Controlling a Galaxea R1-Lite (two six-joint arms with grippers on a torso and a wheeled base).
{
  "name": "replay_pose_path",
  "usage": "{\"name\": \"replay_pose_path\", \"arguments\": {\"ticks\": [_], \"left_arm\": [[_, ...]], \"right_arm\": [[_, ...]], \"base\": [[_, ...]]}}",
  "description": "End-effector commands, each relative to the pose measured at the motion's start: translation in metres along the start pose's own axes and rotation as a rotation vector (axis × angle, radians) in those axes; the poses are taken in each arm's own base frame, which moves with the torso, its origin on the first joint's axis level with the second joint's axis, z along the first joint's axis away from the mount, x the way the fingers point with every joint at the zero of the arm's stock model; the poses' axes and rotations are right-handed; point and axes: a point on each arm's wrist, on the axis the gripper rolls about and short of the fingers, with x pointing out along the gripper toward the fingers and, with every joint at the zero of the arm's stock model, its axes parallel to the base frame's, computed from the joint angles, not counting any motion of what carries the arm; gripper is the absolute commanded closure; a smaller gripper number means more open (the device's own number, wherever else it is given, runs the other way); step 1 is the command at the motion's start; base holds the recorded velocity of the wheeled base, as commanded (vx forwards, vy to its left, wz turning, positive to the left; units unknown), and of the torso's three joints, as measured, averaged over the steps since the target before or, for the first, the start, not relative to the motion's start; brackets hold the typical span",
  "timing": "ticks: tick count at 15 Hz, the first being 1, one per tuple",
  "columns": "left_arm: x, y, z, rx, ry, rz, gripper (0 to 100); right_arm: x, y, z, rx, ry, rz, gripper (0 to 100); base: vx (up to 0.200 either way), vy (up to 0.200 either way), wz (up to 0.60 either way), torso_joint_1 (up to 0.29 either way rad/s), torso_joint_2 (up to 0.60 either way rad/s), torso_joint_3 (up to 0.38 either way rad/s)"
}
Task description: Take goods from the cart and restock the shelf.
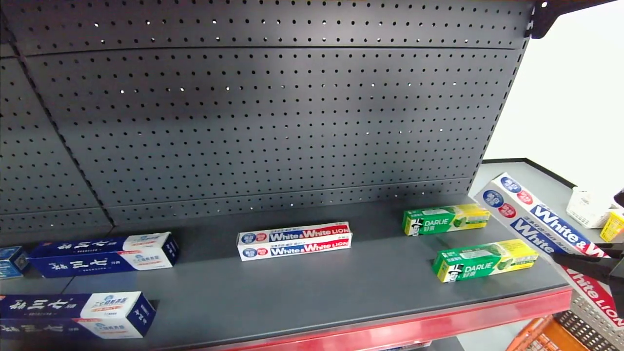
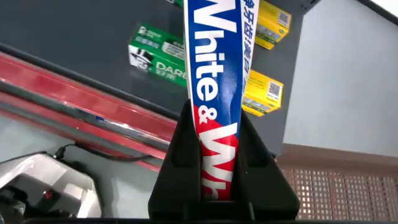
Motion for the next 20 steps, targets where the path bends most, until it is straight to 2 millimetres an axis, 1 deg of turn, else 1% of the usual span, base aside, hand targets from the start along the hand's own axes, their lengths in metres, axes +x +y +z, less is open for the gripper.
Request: {"name": "replay_pose_path", "arguments": {"ticks": [1, 2, 4, 5, 6, 7, 8, 9, 10, 11, 12, 14, 16, 19, 20], "left_arm": [[0.000, 0.000, 0.000, -0.001, 0.000, 0.001, 0], [0.000, 0.000, 0.000, -0.001, 0.001, 0.001, 0], [0.000, 0.000, 0.000, 0.000, 0.000, 0.001, 0], [0.000, 0.000, 0.000, 0.009, -0.002, 0.004, 0], [-0.002, 0.000, 0.006, 0.035, -0.020, 0.001, 0], [-0.007, 0.000, 0.021, 0.042, -0.048, 0.002, 0], [-0.012, 0.000, 0.036, 0.044, -0.028, 0.006, 0], [-0.017, -0.001, 0.055, 0.046, 0.006, 0.010, 0], [-0.018, -0.001, 0.076, 0.049, 0.052, -0.005, 0], [-0.011, -0.001, 0.097, 0.054, 0.084, -0.040, 0], [0.000, -0.002, 0.115, 0.057, 0.116, -0.090, 0], [0.022, -0.005, 0.139, 0.082, 0.175, -0.193, 0], [0.044, -0.011, 0.152, 0.108, 0.236, -0.290, 0], [0.075, -0.020, 0.160, 0.123, 0.297, -0.322, 0], [0.088, -0.027, 0.163, 0.127, 0.287, -0.367, 0]], "right_arm": [[-0.001, 0.001, 0.000, -0.003, -0.004, 0.001, 100], [0.000, 0.001, 0.000, -0.003, -0.002, 0.003, 100], [-0.002, 0.000, -0.001, 0.000, -0.001, -0.007, 100], [-0.006, 0.000, -0.001, 0.002, -0.017, -0.013, 100], [-0.013, 0.001, -0.002, -0.001, -0.041, -0.019, 100], [-0.019, 0.002, -0.004, -0.003, -0.057, -0.028, 100], [-0.023, 0.002, -0.007, -0.004, -0.056, -0.057, 100], [-0.028, 0.003, -0.009, -0.006, -0.063, -0.077, 100], [-0.032, 0.005, -0.012, -0.007, -0.067, -0.076, 100], [-0.035, 0.007, -0.015, -0.009, -0.073, -0.074, 100], [-0.036, 0.008, -0.019, -0.008, -0.071, -0.073, 100], [-0.039, 0.009, -0.023, -0.003, -0.076, -0.084, 100], [-0.039, 0.010, -0.024, 0.014, -0.081, -0.080, 100], [-0.039, 0.010, -0.025, 0.022, -0.077, -0.081, 100], [-0.039, 0.010, -0.026, 0.029, -0.074, -0.080, 100]], "base": [[0.000, 0.000, 0.60, 0.002, 0.00, 0.002], [0.000, 0.000, 0.60, -0.002, 0.00, 0.002], [0.000, 0.000, 0.00, 0.000, 0.00, 0.000], [0.000, 0.000, 0.00, 0.000, 0.00, 0.000], [0.000, 0.000, 0.00, 0.000, 0.00, 0.000], [0.000, 0.000, 0.00, 0.000, 0.00, 0.000], [0.000, 0.000, 0.00, 0.000, 0.00, 0.000], [0.000, 0.000, 0.00, 0.000, 0.00, 0.000], [0.000, 0.000, 0.00, 0.000, 0.00, 0.000], [0.000, 0.000, 0.00, 0.000, 0.00, 0.000], [0.000, 0.000, 0.00, 0.000, 0.00, 0.000], [0.000, 0.000, 0.00, 0.000, 0.00, 0.000], [0.000, 0.000, 0.00, 0.000, 0.00, 0.000], [0.000, 0.000, 0.00, 0.000, 0.00, 0.000], [0.000, 0.000, 0.00, 0.000, 0.00, 0.000]]}}
